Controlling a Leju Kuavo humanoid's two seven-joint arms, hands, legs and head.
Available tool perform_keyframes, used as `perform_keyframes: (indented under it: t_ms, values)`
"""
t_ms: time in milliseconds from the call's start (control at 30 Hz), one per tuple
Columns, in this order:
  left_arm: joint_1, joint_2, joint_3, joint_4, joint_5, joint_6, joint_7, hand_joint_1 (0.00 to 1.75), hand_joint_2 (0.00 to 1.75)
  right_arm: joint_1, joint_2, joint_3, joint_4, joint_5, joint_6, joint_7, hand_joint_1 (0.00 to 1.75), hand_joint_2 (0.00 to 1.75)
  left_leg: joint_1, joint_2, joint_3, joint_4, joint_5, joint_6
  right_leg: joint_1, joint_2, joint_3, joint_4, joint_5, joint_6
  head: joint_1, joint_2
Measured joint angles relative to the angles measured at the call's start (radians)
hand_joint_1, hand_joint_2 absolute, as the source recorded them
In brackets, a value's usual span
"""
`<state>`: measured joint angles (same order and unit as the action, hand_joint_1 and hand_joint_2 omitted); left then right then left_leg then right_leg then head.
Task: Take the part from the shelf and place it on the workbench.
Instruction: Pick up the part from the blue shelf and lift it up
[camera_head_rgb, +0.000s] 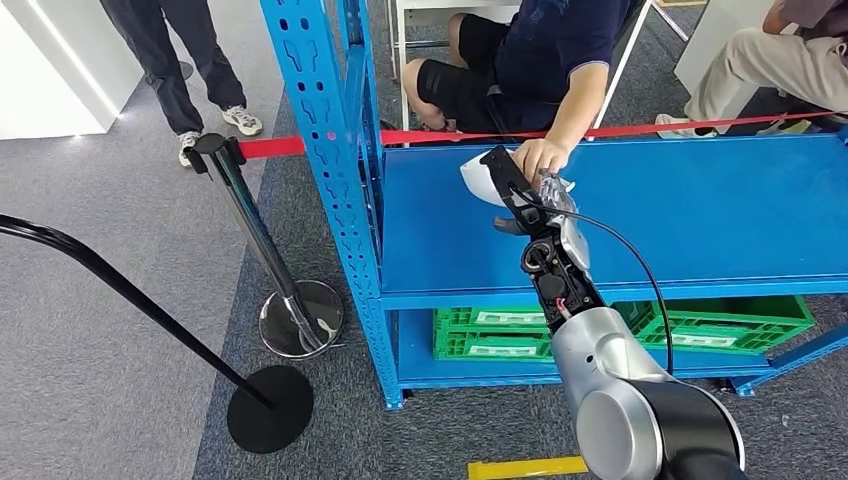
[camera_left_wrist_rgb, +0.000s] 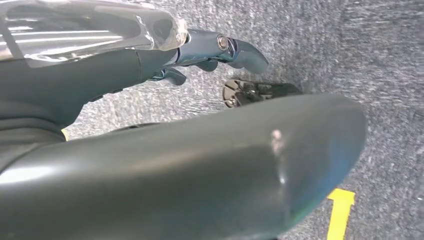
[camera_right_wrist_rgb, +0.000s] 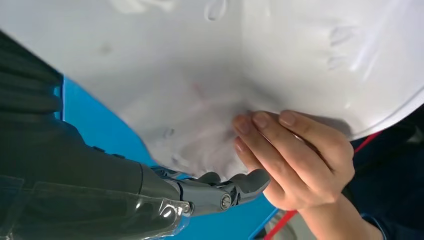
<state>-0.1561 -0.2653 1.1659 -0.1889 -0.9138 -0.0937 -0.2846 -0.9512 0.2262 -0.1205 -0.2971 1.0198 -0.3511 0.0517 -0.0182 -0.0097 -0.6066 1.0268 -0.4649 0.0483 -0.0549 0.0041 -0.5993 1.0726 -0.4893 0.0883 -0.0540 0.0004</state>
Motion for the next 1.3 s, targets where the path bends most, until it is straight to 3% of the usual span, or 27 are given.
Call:
perform_keyframes:
  t_ms: [100,167,233,433,533,600,900,933,1033,1067,1100,1300]
  values:
    - [-0.002,0.002,0.0,-0.001,0.0,0.002,-0.002,0.0,0.0,0.001,0.0,-0.001,-0.001,0.014,-0.004,0.008,0.0,1.75,-0.009,-0.003,-0.013,0.017,-0.003,0.032,0.0,0.005,0.004,-0.016,0.003,-0.027,-0.005,0.0]
    - [-0.002,0.002,0.0,0.0,0.0,0.003,-0.002,0.0,0.0,-0.001,0.0,-0.001,-0.001,0.018,-0.005,0.011,0.0,1.75,-0.009,-0.003,-0.007,0.003,0.006,0.039,0.002,0.006,0.007,-0.026,0.01,-0.031,-0.008,0.0]
    - [-0.002,0.001,0.0,0.0,0.0,0.004,-0.003,0.0,0.0,-0.002,0.0,-0.001,-0.001,0.019,-0.006,0.012,0.0,1.75,-0.01,-0.003,0.001,-0.01,0.011,0.039,0.003,0.006,0.012,-0.034,0.013,-0.034,-0.009,0.0]
    - [-0.002,-0.002,-0.001,0.0,-0.002,0.006,-0.003,0.0,0.0,-0.003,-0.004,-0.002,-0.001,0.019,-0.011,0.013,0.0,1.75,-0.009,-0.002,0.007,-0.02,0.015,0.029,0.005,0.006,0.015,-0.037,0.013,-0.035,-0.009,0.0]
    - [-0.002,-0.004,-0.003,0.0,-0.004,0.006,-0.004,0.0,0.0,-0.003,-0.006,-0.002,-0.001,0.019,-0.013,0.014,0.0,1.75,-0.007,-0.002,0.008,-0.024,0.015,-0.004,0.005,0.006,0.014,-0.037,0.012,-0.036,-0.008,0.0]
    - [-0.002,-0.005,-0.004,0.0,-0.006,0.006,-0.005,0.0,0.0,-0.003,-0.007,-0.002,-0.001,0.019,-0.013,0.015,0.0,1.75,-0.006,-0.002,0.008,-0.025,0.014,-0.018,0.005,0.006,0.014,-0.037,0.012,-0.036,-0.008,0.0]
    - [-0.002,-0.006,-0.008,0.0,-0.007,0.004,-0.007,0.0,0.0,-0.003,-0.008,-0.002,-0.001,0.021,-0.012,0.012,0.0,1.75,-0.006,-0.002,0.008,-0.026,0.014,-0.019,0.005,0.006,0.021,-0.049,0.016,-0.032,-0.008,0.0]
    - [-0.002,-0.007,-0.008,0.0,-0.007,0.004,-0.007,0.0,0.0,-0.003,-0.008,-0.002,-0.001,0.023,-0.012,0.012,0.0,1.31,-0.006,-0.002,0.008,-0.026,0.014,-0.019,0.004,0.006,0.022,-0.05,0.016,-0.032,-0.008,0.0]
    - [-0.002,-0.006,-0.008,0.0,-0.007,0.004,-0.008,0.0,0.0,-0.003,-0.007,-0.002,-0.001,0.032,-0.013,0.012,1.23,0.0,-0.006,-0.002,0.008,-0.026,0.014,-0.019,0.004,0.006,0.023,-0.052,0.016,-0.031,-0.008,0.0]
    - [-0.002,-0.006,-0.008,0.0,-0.007,0.004,-0.008,0.0,0.0,-0.003,-0.007,-0.002,-0.001,0.034,-0.014,0.013,1.67,0.0,-0.006,-0.002,0.008,-0.026,0.014,-0.019,0.004,0.006,0.023,-0.052,0.017,-0.031,-0.008,0.0]
    - [-0.002,-0.006,-0.008,0.0,-0.007,0.004,-0.009,0.0,0.0,-0.003,-0.007,-0.002,-0.001,0.035,-0.014,0.014,1.74,0.0,-0.006,-0.002,0.008,-0.026,0.014,-0.019,0.004,0.006,0.024,-0.053,0.017,-0.03,-0.008,0.0]
    - [-0.002,-0.006,-0.008,0.0,-0.002,0.004,-0.011,0.0,0.0,-0.004,-0.007,-0.001,-0.001,0.043,0.001,0.017,1.75,0.0,-0.006,-0.002,0.008,-0.026,0.014,-0.019,0.004,0.005,0.024,-0.053,0.017,-0.03,-0.008,0.0]
